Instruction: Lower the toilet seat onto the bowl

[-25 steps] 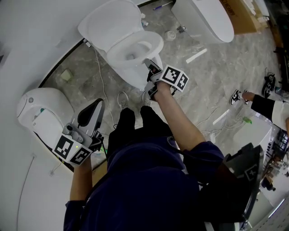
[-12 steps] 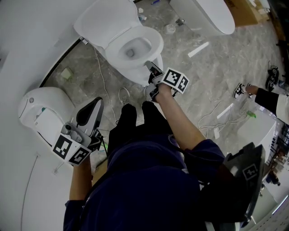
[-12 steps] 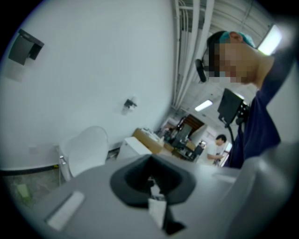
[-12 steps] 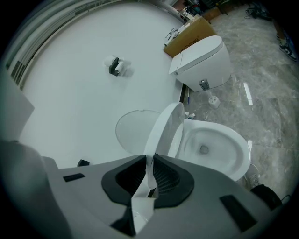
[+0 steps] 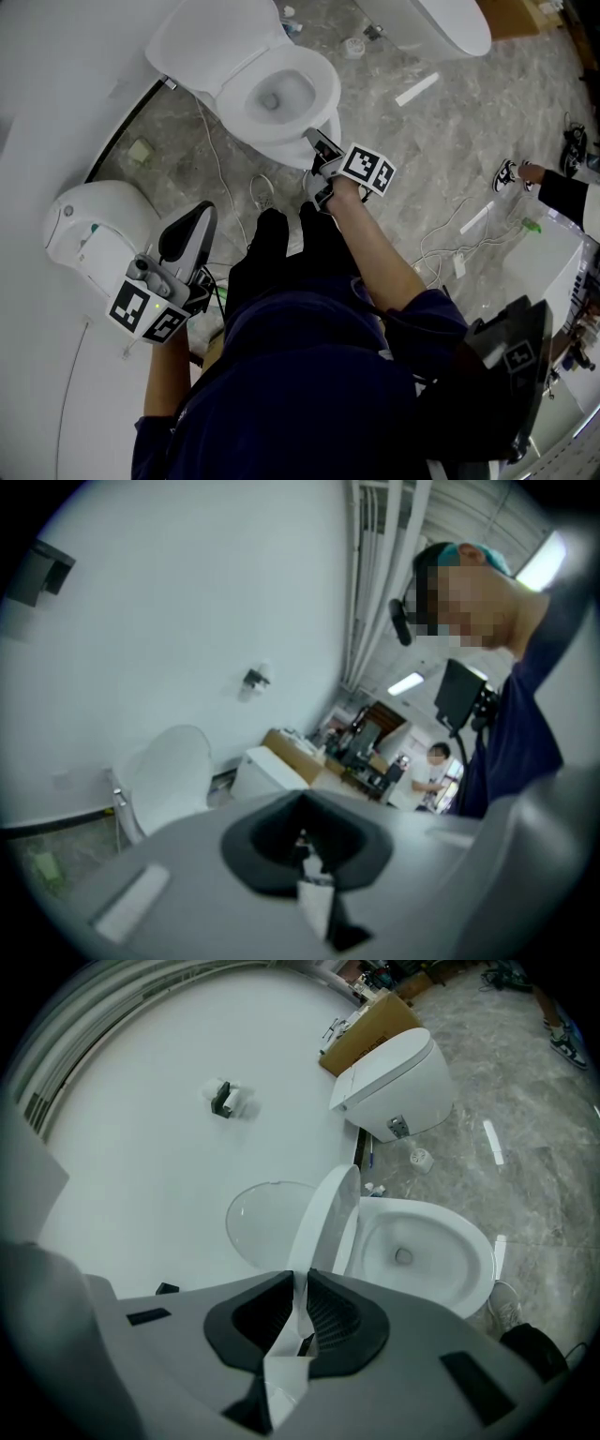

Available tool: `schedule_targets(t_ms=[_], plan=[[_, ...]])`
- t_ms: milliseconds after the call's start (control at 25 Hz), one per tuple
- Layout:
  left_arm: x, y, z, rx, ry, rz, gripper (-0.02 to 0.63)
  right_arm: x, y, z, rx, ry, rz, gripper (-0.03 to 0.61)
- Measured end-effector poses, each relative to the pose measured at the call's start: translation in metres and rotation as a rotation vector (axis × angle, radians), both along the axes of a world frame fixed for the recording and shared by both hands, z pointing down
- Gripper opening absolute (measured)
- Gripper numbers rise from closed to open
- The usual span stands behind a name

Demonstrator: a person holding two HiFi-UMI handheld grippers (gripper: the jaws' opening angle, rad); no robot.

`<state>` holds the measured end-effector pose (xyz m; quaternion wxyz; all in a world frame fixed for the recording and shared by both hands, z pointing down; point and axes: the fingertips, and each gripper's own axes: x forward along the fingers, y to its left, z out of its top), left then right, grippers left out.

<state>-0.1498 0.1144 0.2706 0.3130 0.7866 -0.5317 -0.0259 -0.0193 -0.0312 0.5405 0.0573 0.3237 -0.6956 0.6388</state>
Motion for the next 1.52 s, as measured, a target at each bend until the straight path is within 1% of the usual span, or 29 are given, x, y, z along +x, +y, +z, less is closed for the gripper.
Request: schedule_targets(t_ms=[240,600,880,1400,1520], plan=[[0.011,-0.005,0.003,-0.020,-0.007,0.036,-0.002,0.014,0.009,0.012,-0.022,-0.009,0.027,0.044],[0.014,-0.016,0.016,-0.057,-0.012,0.081,-0.002,0.022,0.015,0.035,-0.051,-0.009,0.054,0.042],[0.025,-0.018,0.020,-0.078,-0.018,0.101,-0.002,0.036,0.023,0.047,-0.066,-0.009,0.063,0.041],[0.041,-0.021,0.032,-0.121,-0.015,0.134,-0.002,0.059,0.038,0.077,-0.122,-0.001,0.088,0.040],[0.043,-0.024,0.036,-0.132,-0.012,0.141,-0.002,0.065,0.041,0.085,-0.128,0.013,0.083,0.038]])
